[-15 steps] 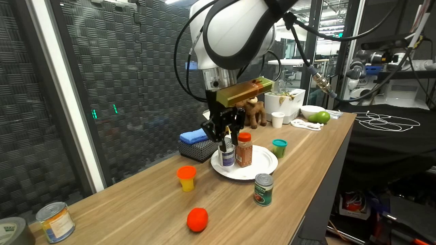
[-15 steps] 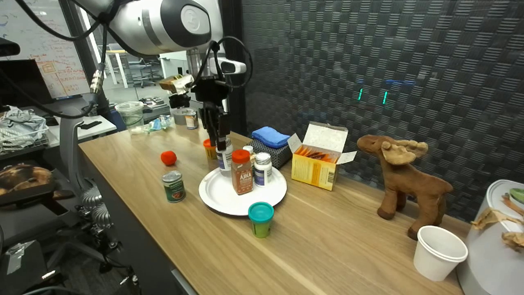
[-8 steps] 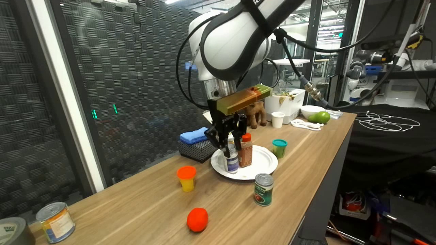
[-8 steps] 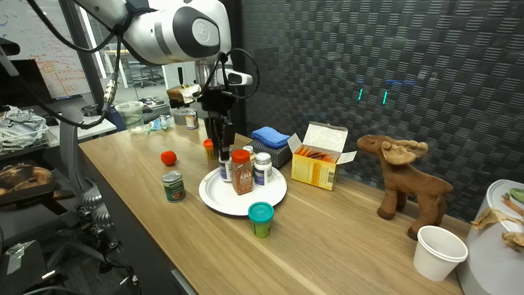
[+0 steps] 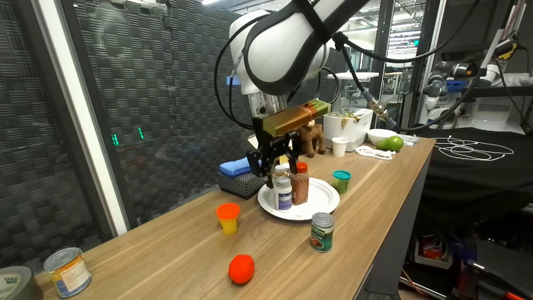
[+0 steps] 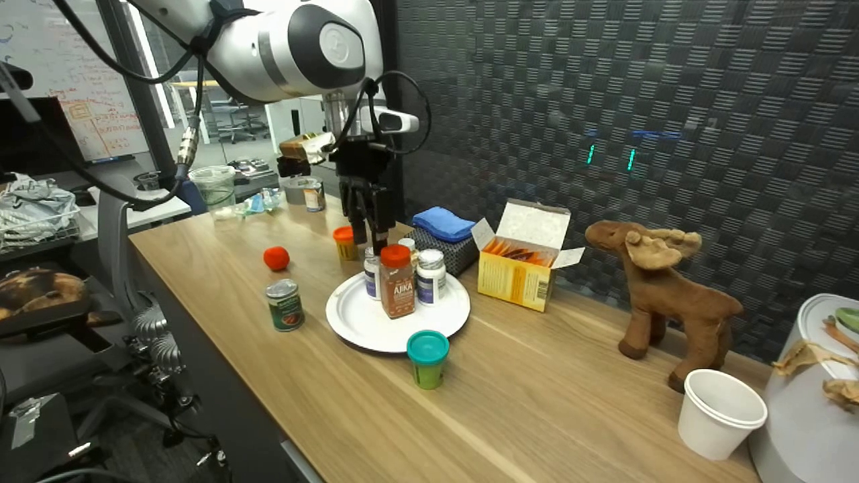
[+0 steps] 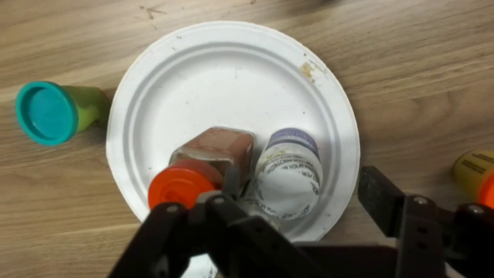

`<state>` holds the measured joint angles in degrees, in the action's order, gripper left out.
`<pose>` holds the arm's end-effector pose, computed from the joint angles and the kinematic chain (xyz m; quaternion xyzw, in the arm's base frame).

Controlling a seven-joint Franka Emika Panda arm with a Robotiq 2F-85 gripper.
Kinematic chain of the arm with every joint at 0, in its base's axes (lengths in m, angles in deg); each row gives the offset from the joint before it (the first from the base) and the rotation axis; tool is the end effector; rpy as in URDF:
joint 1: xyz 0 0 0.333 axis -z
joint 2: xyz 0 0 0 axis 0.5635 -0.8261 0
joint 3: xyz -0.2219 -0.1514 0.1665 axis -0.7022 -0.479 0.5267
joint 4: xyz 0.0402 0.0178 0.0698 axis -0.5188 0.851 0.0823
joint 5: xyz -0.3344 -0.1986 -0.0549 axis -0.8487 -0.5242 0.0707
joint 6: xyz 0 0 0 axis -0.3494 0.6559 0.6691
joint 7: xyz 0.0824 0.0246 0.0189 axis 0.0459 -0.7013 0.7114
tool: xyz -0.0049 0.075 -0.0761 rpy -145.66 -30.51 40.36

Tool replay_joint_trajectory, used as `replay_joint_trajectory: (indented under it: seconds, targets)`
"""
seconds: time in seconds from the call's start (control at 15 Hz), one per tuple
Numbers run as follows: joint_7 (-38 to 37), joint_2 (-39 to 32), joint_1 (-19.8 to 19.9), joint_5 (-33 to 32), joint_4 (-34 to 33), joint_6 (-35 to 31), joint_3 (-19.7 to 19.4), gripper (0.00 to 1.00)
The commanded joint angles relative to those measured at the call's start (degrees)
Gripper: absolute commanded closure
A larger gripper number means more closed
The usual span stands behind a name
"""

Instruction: Pick up all the objects surrounding the white plate and arrange them on the plate

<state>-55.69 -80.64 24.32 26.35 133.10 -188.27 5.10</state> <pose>0.6186 0.0948 0.3078 0.9898 -0.0995 -0.0333 0.0966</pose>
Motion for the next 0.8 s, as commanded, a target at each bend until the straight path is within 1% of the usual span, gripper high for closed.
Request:
replay_joint_trajectory:
  seconds: [0.0,0.13,0.27,0.53,0.73]
  targets:
    - [-1.03,3.44,-2.11,-3.44,-0.23,-0.18,0.14,0.00]
    - [-0.74,2.46,-3.29,-6.00,-1.95,0.20,0.74,0.00]
    - [0.29,0.49,-4.19,-6.80,-3.80,0.26,1.79,0.00]
    - [6.04,-3.14,-5.02,-5.90,-5.07,-4.65,4.28,0.00]
    - [10.86,-5.18,-4.63,-3.40,-6.17,-7.92,5.80,0.00]
